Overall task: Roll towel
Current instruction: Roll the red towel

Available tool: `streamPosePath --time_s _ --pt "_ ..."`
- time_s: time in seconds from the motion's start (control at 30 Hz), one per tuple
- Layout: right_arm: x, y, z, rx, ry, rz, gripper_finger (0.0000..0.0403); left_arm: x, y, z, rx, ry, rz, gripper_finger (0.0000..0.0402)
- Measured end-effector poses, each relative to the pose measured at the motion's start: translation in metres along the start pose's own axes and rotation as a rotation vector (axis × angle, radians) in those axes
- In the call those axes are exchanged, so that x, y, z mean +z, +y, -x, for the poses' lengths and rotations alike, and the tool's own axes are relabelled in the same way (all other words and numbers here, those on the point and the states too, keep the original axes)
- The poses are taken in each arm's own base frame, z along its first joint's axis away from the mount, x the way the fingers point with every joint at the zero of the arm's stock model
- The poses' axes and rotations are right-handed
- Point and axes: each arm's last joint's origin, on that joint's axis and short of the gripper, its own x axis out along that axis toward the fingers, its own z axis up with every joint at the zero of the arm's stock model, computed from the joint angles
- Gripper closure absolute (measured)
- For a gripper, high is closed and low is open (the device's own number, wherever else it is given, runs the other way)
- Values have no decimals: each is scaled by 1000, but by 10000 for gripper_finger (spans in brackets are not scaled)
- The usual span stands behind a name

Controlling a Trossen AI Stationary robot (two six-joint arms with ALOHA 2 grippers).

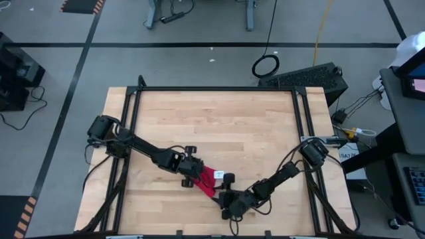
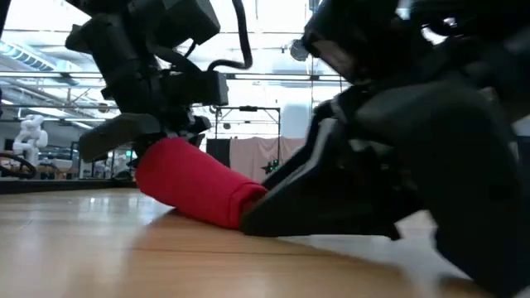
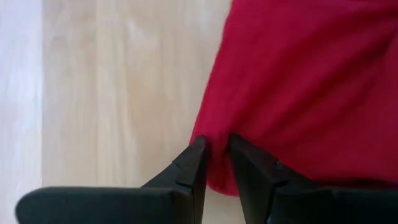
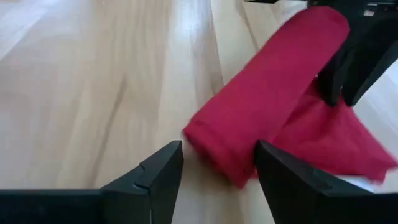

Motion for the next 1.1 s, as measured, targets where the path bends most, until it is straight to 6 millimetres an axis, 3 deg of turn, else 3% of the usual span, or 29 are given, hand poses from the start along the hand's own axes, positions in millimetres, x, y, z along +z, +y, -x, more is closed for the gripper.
streamPosePath --time_s 0.3,0.7,0.83,0.9,1.1 --pt "8 -21 -19 61 -22 25 206 -3 -3 10 -13 18 -66 323" --pt "12 -33 -29 131 -21 -14 206 -8 11 62 3 25 -71 323" --pt "13 -36 -31 141 -29 -19 206 -6 5 75 -31 -63 -36 323" --pt "13 -36 -31 143 -33 -19 206 -5 -1 75 -54 -124 -34 323" --pt "14 -36 -31 153 -36 -12 206 -27 -14 56 -84 -95 -92 323"
